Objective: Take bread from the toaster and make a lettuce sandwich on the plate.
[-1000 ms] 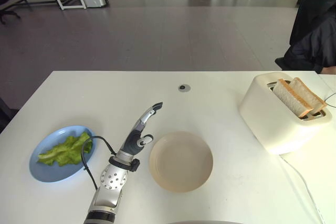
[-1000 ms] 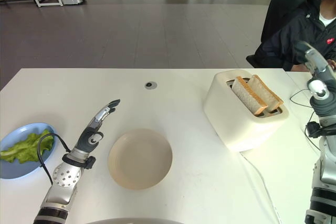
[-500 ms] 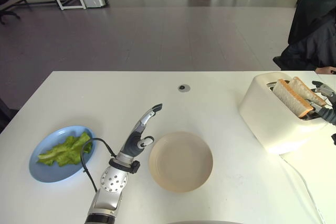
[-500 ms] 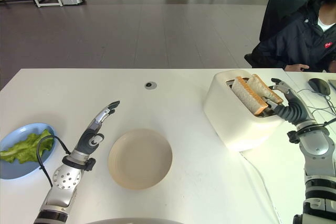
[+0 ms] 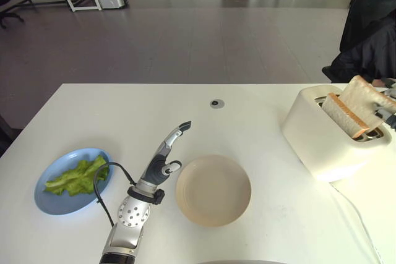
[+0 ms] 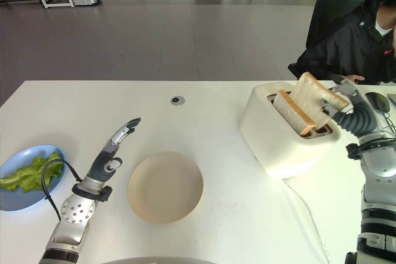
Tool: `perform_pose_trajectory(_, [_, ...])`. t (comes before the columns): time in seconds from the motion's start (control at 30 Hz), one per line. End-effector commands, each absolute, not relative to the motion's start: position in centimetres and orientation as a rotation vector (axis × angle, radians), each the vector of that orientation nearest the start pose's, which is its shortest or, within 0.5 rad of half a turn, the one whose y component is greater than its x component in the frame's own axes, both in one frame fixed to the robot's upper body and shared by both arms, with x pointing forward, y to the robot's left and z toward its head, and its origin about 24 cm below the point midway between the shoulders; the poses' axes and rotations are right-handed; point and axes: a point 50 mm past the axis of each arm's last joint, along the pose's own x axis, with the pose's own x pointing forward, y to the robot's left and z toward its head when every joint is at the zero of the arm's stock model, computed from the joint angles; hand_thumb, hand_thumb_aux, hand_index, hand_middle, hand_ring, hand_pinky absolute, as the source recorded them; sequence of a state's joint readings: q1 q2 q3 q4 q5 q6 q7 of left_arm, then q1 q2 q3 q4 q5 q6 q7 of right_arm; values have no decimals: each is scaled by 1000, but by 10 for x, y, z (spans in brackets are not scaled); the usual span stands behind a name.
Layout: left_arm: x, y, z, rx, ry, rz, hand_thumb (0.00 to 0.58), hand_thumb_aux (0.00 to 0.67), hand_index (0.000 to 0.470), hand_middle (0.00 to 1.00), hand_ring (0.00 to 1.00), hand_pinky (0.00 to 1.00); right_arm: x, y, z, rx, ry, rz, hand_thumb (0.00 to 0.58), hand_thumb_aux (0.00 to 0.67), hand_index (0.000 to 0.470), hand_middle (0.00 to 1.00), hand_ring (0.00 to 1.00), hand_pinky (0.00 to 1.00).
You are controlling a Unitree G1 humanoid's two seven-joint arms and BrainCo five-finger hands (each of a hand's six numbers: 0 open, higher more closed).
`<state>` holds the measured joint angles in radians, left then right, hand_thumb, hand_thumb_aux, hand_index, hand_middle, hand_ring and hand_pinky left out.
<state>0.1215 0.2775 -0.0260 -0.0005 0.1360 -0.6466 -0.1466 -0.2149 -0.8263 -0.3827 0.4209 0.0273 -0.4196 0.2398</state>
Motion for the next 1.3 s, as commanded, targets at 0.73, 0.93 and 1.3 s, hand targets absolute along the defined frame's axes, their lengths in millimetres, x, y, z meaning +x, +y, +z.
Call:
perform_pose_trajectory(0.73, [214, 199, 95, 475, -508, -198, 0, 0, 0, 0, 0, 0, 253, -177, 208, -687, -712, 652, 580, 670, 470, 0, 0, 0])
perform_pose_trajectory(0.93, [209, 231, 111, 576, -471, -115, 0, 0, 0, 0, 0, 0, 240, -101, 123, -677, -672, 868, 580, 670, 470, 0, 0, 0])
perform_pose_trajectory(1.3, [175, 329, 134, 1023, -228, 72, 0, 0, 0, 0, 0, 0, 227, -93, 67, -948, -731, 880, 0, 0, 0, 0, 0, 0])
